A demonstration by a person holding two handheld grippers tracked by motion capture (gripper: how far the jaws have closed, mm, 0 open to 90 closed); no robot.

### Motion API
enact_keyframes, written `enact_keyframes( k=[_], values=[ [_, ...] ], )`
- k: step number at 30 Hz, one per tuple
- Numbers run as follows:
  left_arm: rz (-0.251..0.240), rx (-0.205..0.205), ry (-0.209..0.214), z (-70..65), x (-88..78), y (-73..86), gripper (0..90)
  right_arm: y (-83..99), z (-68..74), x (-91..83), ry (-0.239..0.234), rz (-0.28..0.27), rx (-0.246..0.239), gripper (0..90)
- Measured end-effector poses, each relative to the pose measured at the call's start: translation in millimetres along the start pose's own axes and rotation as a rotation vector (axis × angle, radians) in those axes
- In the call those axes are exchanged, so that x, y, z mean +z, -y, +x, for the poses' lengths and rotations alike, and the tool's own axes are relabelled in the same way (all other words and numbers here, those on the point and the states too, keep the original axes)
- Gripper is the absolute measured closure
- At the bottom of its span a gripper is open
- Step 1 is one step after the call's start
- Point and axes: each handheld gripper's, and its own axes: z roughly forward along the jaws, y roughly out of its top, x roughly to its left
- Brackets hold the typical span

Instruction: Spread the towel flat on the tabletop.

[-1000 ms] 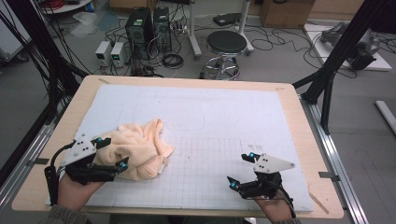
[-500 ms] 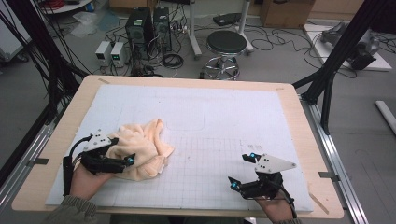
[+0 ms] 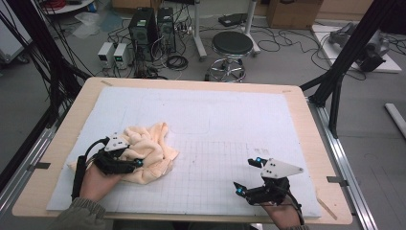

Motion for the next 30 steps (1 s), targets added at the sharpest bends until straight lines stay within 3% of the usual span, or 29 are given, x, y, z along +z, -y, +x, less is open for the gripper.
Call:
enact_keyframes(
  k=[1, 3, 4, 5, 11, 15, 17, 18, 19, 30],
  values=[
    [0.002, 0.002, -0.001, 0.6, -0.1, 0.0, 38.2, 0.0, 0.0, 0.0, 0.000, 0.000, 0.000, 10.6],
    [0.002, 0.002, -0.003, 1.5, -0.7, 0.2, 49.9, -0.1, 0.1, 0.0, 0.000, -0.001, -0.001, 10.6],
    [0.001, -0.001, -0.004, 1.9, -1.2, 0.2, 49.9, -0.1, 0.1, 0.0, 0.000, -0.001, -0.001, 10.6],
    [-0.002, -0.003, -0.006, 1.8, -1.4, 0.2, 55.9, -0.1, 0.1, -0.2, -0.002, -0.001, 0.001, 10.5],
    [-0.020, -0.005, -0.006, -0.4, -5.9, -1.2, 65.7, 0.1, -1.4, -0.6, 0.001, -0.005, 0.004, 10.6],
    [-0.055, -0.035, 0.015, -2.4, -12.0, -7.2, 70.5, 0.1, -3.8, -2.3, 0.004, -0.013, 0.012, 10.6],
    [-0.082, -0.041, 0.039, -5.8, -15.1, -14.4, 70.9, 0.1, -4.9, -2.6, 0.006, -0.020, 0.013, 10.6],
    [-0.110, -0.042, 0.072, -14.0, -16.6, -24.9, 71.7, 0.3, -6.4, -3.8, 0.008, -0.022, 0.016, 10.6],
    [-0.110, -0.042, 0.072, -14.0, -16.6, -24.9, 72.0, 0.3, -6.4, -3.8, 0.008, -0.022, 0.016, 10.6],
    [-0.192, 0.009, 0.223, -63.0, -5.4, -78.4, 73.6, 0.8, -11.3, -13.3, 0.039, -0.062, 0.027, 10.6]
  ],
)
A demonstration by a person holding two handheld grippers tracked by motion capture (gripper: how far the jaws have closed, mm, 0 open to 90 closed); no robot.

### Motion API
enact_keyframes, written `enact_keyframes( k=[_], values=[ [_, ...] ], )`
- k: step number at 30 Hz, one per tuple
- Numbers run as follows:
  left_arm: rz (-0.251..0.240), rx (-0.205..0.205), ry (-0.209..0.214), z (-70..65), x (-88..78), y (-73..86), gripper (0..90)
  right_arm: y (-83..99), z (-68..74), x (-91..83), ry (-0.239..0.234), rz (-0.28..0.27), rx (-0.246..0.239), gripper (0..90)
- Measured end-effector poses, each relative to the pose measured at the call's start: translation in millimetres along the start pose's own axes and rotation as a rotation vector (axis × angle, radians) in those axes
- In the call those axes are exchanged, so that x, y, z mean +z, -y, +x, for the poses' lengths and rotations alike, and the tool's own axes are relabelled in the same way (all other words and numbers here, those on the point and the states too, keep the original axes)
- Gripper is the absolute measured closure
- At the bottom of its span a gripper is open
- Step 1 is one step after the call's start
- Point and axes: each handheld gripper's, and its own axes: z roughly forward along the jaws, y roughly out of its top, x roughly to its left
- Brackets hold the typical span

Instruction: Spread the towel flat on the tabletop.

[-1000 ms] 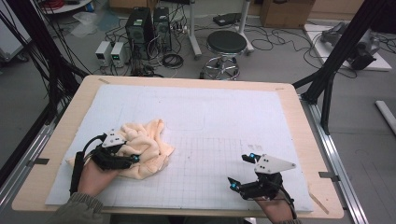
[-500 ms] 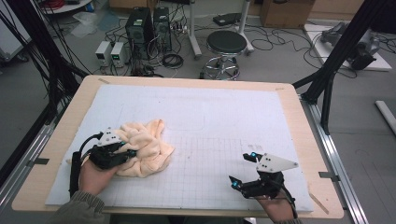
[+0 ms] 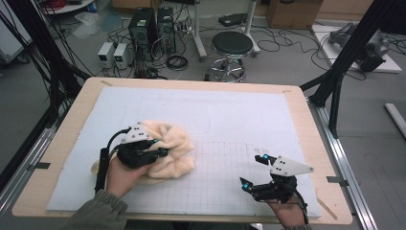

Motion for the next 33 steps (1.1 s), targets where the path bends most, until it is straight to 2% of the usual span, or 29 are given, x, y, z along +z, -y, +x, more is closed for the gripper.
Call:
enact_keyframes(
  k=[7, 10, 13, 16, 18, 20, 27, 29, 31, 32, 33],
  values=[
    [-0.033, 0.064, 0.079, -29.6, 20.3, -34.3, 73.7, -0.3, -2.4, -3.8, 0.014, -0.012, 0.007, 10.6],
    [-0.045, 0.105, 0.116, -43.6, 28.9, -51.1, 73.7, -0.4, -3.6, -5.8, 0.021, -0.019, 0.008, 10.6],
    [-0.076, 0.136, 0.168, -60.9, 34.5, -68.8, 73.7, -0.5, -6.3, -10.7, 0.038, -0.043, 0.005, 10.5],
    [-0.086, 0.167, 0.217, -76.7, 38.9, -77.2, 73.6, 0.0, -7.6, -13.7, 0.043, -0.055, 0.015, 10.5],
    [-0.070, 0.186, 0.236, -84.0, 43.4, -74.2, 73.6, 1.0, -10.1, -16.0, 0.047, -0.056, 0.010, 10.5],
    [-0.046, 0.196, 0.234, -87.3, 48.8, -66.2, 73.4, 2.9, -11.1, -17.6, 0.046, -0.055, 0.022, 10.5],
    [0.081, 0.115, 0.246, -86.1, 70.1, -9.1, 72.6, 2.7, -9.9, -13.1, 0.022, -0.033, 0.020, 10.6],
    [0.097, 0.100, 0.258, -86.6, 70.1, 2.0, 70.5, 0.4, -8.7, -10.1, 0.006, -0.028, 0.023, 10.6],
    [0.090, 0.099, 0.273, -86.0, 62.8, 3.5, 64.2, -4.0, -7.3, -6.9, -0.006, -0.022, 0.017, 11.0],
    [0.078, 0.093, 0.280, -85.8, 57.7, 3.0, 57.3, -9.8, -6.4, -3.7, -0.020, -0.021, 0.010, 14.1],
    [0.076, 0.100, 0.285, -85.0, 52.9, 2.0, 57.3, -9.8, -6.4, -3.7, -0.020, -0.021, 0.010, 14.1]
  ],
)
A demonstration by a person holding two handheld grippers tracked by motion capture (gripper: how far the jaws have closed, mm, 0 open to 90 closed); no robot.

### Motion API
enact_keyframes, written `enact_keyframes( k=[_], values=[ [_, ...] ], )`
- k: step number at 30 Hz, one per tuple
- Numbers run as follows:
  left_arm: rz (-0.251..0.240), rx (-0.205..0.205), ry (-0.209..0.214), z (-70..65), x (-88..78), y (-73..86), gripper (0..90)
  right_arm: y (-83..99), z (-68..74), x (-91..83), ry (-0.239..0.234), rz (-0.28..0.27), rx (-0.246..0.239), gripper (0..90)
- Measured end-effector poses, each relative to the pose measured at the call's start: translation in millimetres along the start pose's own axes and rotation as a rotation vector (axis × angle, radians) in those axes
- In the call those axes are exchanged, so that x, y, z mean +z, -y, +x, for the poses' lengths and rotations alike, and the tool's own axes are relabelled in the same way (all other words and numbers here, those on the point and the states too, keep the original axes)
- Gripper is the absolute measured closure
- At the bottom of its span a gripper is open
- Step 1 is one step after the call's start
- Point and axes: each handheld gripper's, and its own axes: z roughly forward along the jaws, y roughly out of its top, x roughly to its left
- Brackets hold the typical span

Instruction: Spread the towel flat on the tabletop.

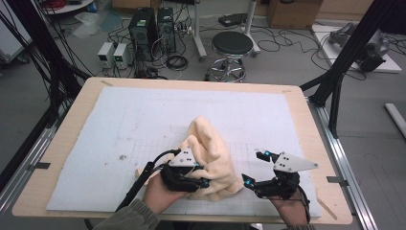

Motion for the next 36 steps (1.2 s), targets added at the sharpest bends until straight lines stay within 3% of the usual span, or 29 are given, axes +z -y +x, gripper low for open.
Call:
enact_keyframes(
  k=[1, 3, 7, 13, 15, 19, 20, 22, 27, 30, 31, 34, 36],
  values=[
    [-0.009, 0.011, 0.006, -0.6, -8.5, -0.4, 53.3, -6.2, -0.8, 3.6, -0.030, -0.002, -0.019, 19.2],
    [-0.018, 0.019, 0.002, 0.6, -22.0, -1.1, 49.5, -12.3, -2.2, 9.1, -0.046, -0.004, -0.012, 21.1],
    [-0.047, 0.021, -0.012, 8.3, -46.9, -1.5, 47.0, -19.3, -5.2, 20.5, -0.089, -0.006, -0.020, 26.1],
    [-0.126, 0.040, 0.001, 10.3, -76.9, -4.1, 43.9, -32.1, -8.5, 61.0, -0.178, 0.029, -0.008, 29.5],
    [-0.142, 0.059, -0.036, 15.7, -81.8, -4.4, 43.8, -32.9, -8.8, 66.3, -0.185, 0.036, -0.016, 30.6],
    [-0.083, 0.043, -0.137, 37.1, -63.9, 2.7, 43.1, -31.2, -9.6, 90.0, -0.232, 0.109, -0.015, 33.4],
    [-0.065, 0.034, -0.148, 43.4, -55.9, 5.5, 43.1, -27.8, -8.5, 101.3, -0.251, 0.151, -0.016, 35.0],
    [-0.017, 0.019, -0.173, 53.6, -38.7, 11.2, 43.2, -25.5, -7.5, 106.7, -0.254, 0.165, -0.024, 37.7],
    [0.093, -0.018, -0.160, 67.4, -4.8, 21.0, 45.0, -13.7, 2.2, 130.1, -0.294, 0.264, -0.050, 47.2],
    [0.159, -0.038, -0.169, 72.1, 5.1, 24.8, 58.4, -10.9, 3.9, 136.1, -0.299, 0.291, -0.065, 62.2],
    [0.165, -0.032, -0.174, 72.9, 7.1, 26.6, 68.2, -10.5, 3.4, 137.0, -0.300, 0.296, -0.064, 68.2],
    [0.160, -0.045, -0.165, 75.5, 5.4, 28.9, 83.1, -11.7, 2.0, 133.4, -0.307, 0.297, -0.065, 78.7],
    [0.139, -0.047, -0.170, 75.7, 0.4, 28.0, 84.6, -14.6, -0.2, 127.5, -0.295, 0.287, -0.083, 80.7]
  ],
)
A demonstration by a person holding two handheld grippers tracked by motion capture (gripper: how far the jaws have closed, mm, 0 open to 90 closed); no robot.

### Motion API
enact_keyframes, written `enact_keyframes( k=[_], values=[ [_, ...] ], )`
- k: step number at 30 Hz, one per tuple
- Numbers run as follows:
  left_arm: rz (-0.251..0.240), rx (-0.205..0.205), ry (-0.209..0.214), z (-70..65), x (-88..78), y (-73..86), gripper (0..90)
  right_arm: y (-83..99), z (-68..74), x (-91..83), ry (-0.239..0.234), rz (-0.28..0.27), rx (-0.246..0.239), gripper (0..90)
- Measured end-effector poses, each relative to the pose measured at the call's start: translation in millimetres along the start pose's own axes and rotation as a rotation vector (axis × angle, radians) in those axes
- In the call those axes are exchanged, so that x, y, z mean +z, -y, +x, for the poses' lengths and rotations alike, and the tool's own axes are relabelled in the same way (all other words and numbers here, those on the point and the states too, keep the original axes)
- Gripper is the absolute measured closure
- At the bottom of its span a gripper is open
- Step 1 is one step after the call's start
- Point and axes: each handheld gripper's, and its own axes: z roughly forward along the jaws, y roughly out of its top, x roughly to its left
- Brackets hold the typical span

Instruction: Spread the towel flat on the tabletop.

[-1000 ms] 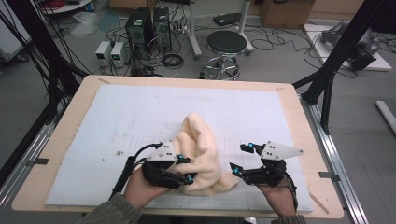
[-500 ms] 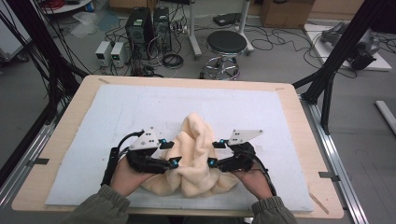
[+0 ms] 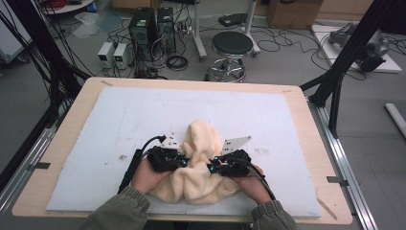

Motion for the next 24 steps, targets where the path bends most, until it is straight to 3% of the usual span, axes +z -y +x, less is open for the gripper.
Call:
enact_keyframes(
  k=[6, 7, 8, 9, 12, 14, 18, 24],
  values=[
    [-0.119, -0.021, -0.057, 5.7, -31.3, -8.2, 85.1, -5.4, -1.6, -42.7, 0.096, -0.057, -0.016, 81.6],
    [-0.148, -0.022, -0.068, 6.5, -40.9, -11.3, 85.2, -6.5, -1.2, -52.6, 0.117, -0.066, -0.019, 81.8],
    [-0.169, -0.016, -0.075, 7.5, -48.9, -13.6, 85.2, -9.0, 1.1, -75.2, 0.150, -0.086, -0.031, 82.0],
    [-0.181, -0.017, -0.079, 7.9, -55.0, -15.5, 85.2, -9.0, 1.1, -75.2, 0.150, -0.086, -0.031, 82.0],
    [-0.237, -0.002, -0.077, 5.4, -80.0, -20.9, 85.2, -12.5, 12.6, -101.1, 0.167, -0.126, -0.056, 82.1],
    [-0.246, 0.021, -0.067, -2.4, -90.6, -19.5, 85.2, -14.1, 26.7, -111.6, 0.157, -0.139, -0.083, 82.1],
    [-0.228, 0.072, -0.039, -26.7, -103.8, 1.2, 85.2, -9.8, 62.6, -114.9, 0.134, -0.089, -0.147, 82.0],
    [-0.150, 0.071, 0.059, -54.8, -108.3, 52.7, 84.8, 20.5, 97.2, -95.2, 0.013, -0.031, -0.124, 81.1]
  ],
)
